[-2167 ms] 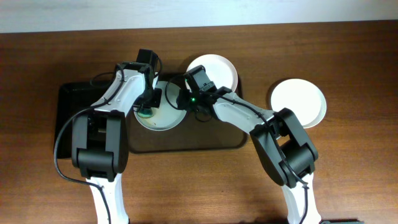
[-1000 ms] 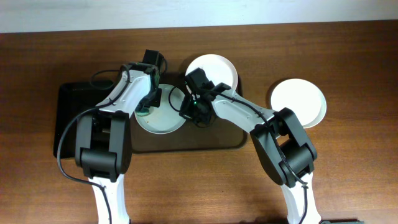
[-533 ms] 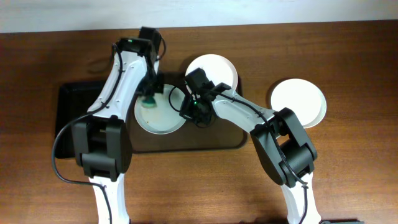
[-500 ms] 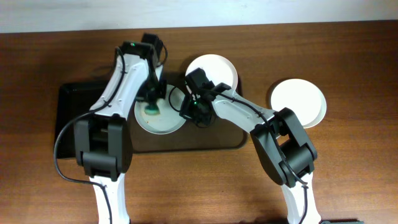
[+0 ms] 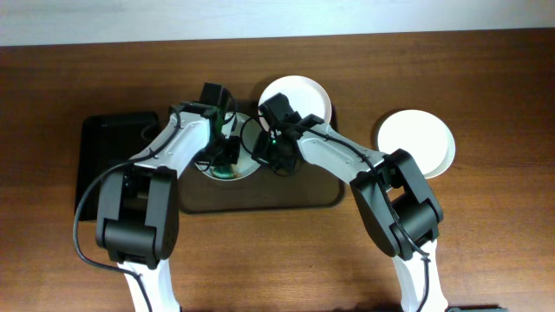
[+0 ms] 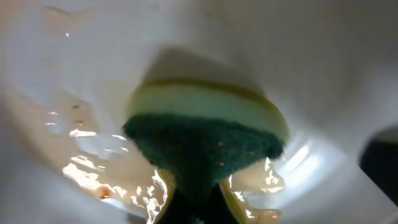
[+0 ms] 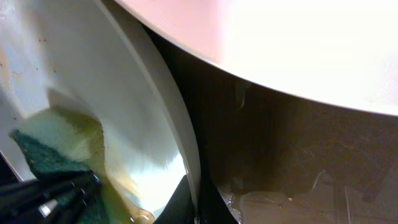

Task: Clean dirty plates on tray and stack at the side
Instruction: 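Scrub the pale blue-green plate with the sponge in the left gripper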

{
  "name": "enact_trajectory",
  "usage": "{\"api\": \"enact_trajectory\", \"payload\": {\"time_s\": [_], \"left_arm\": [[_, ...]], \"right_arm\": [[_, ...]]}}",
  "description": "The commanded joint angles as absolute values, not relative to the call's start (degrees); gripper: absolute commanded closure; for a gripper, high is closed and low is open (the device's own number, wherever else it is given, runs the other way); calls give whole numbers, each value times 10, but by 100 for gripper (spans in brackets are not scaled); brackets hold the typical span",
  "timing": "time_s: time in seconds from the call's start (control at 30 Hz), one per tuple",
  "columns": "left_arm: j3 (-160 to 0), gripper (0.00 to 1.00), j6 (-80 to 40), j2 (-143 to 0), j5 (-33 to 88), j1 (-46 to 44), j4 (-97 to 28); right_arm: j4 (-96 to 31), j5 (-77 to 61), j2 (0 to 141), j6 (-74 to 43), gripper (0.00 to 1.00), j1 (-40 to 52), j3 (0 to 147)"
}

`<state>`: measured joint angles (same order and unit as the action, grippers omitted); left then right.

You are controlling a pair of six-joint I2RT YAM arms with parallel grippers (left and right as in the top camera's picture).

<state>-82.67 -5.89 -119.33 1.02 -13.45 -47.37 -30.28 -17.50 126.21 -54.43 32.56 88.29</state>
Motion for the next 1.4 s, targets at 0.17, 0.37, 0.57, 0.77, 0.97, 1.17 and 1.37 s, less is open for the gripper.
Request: {"api": "enact_trajectory", "payload": {"time_s": [0.17,0.37,0.57,0.77,0.97,1.17,1.37], "left_arm": [[-784,99,-137,-1258,-283,-118,-397],[-790,99,-137,-1258,-283,-121,-275],[-885,99,-137,-1243,-274,-123,-352],[-971,99,-95,-1206,-111,-122,-482],[-964,99,-39,-1245,46,-123,-480],[-964,99,-8,-1283,92,-123,-502],[-964,99,-38,-1318,10,-107,-519]], "right_arm": [[-320,-144,1306,-534,96,325,856],[-321,-144,1306,-534,96,325,856],[-322,-144,1306,-534,96,325,856],[-321,-144,1306,-534,96,325,856],[-319,-144,1306,-530,96,325,856],[-319,-144,1306,-530,96,325,856],[-318,-146,1306,-528,96,325,856]]}}
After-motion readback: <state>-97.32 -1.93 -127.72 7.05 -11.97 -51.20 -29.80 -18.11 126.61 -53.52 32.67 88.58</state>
